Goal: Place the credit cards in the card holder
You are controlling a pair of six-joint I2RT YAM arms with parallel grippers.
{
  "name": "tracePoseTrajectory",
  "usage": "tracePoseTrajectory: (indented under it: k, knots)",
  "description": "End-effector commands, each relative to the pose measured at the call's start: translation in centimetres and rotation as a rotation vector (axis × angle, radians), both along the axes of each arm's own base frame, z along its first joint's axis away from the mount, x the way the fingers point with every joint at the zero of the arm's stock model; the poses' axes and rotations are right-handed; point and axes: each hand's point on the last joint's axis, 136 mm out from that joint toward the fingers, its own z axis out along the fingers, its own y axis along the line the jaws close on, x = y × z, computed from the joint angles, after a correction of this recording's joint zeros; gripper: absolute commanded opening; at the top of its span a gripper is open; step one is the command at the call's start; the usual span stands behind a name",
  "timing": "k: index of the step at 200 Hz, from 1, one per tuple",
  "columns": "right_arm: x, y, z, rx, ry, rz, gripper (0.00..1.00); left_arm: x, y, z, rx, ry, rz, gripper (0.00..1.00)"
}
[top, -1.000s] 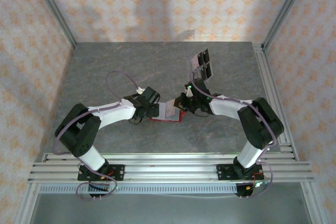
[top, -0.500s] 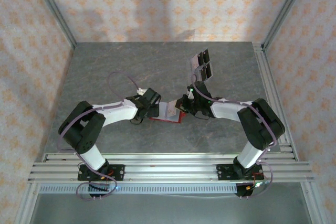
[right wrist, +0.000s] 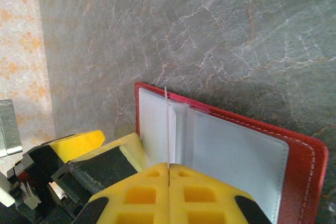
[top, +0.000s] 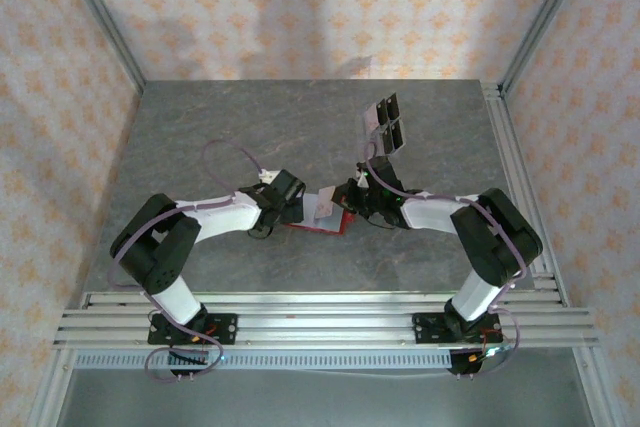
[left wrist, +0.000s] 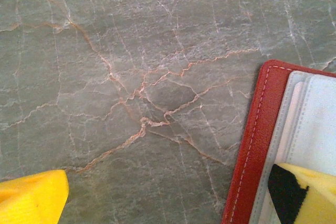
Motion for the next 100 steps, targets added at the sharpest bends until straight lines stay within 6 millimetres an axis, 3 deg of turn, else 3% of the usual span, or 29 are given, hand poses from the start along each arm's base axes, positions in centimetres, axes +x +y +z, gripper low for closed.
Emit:
tracePoseTrajectory:
  k: [1, 49, 100]
  knots:
    - [0.2, 0.2, 0.6, 0.019, -0.037, -0.018, 0.00, -1.8, 1.4, -0.6, 0.063, 0.047, 0.003, 1.00]
    - [-0.6, -0.2, 0.0, 0.011, -0.024, -0.015, 0.00, -0.6, 1.9, 2.8, 0.101, -0.011, 0.046, 1.00]
    - [-1.3, -0.7, -0.3, -0.001, -0.020, -0.011, 0.00, -1.0, 3.4, 2.3, 0.198, 0.031, 0.084, 1.00]
